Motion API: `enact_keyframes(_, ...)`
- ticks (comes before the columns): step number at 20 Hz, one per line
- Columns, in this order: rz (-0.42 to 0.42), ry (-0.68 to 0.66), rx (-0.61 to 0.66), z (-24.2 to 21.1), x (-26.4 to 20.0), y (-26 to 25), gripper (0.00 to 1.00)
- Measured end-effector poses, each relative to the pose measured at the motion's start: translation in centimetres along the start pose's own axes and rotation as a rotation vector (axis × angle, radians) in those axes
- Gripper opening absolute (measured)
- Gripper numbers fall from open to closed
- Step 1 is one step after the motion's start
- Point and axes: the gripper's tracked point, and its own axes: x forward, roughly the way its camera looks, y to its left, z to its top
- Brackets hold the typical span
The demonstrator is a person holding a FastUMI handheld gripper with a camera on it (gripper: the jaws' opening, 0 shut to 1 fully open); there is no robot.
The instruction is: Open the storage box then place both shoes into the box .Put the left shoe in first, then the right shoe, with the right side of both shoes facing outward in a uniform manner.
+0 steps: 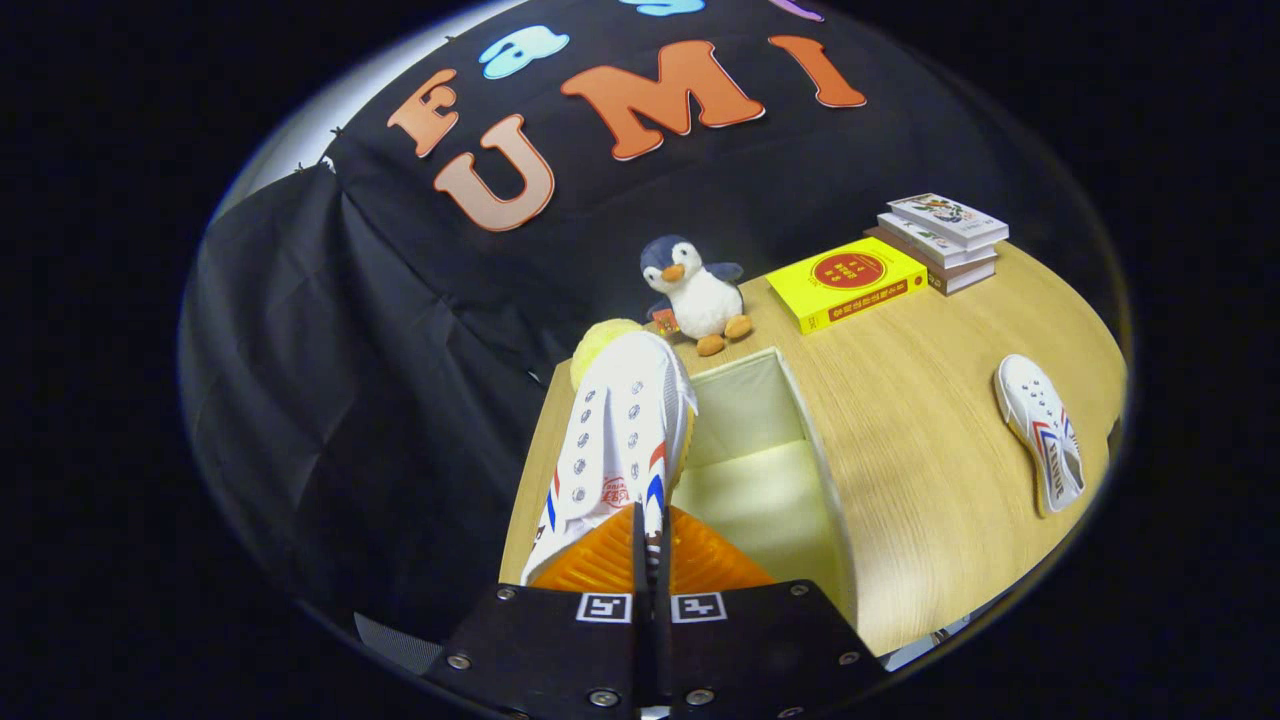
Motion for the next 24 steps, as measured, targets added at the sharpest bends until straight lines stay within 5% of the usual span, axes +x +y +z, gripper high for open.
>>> enact_keyframes(11,-0.076,0.123,-0.080,-5.3,4.1,0.4,0.04)
enact_keyframes(12,-0.059,0.128,-0.092,-5.2,4.5,0.8,0.12)
enact_keyframes(13,-0.036,0.108,-0.094,-4.5,4.5,1.3,0.38)
enact_keyframes(15,-0.037,0.080,-0.118,-3.0,3.6,0.8,0.70)
enact_keyframes(17,-0.040,0.048,-0.144,-1.1,2.4,-0.1,0.85)
enact_keyframes(20,-0.036,-0.005,-0.145,1.7,-0.3,-1.5,0.99)
enact_keyframes(24,-0.071,-0.053,-0.157,4.8,-3.2,-6.2,0.99)
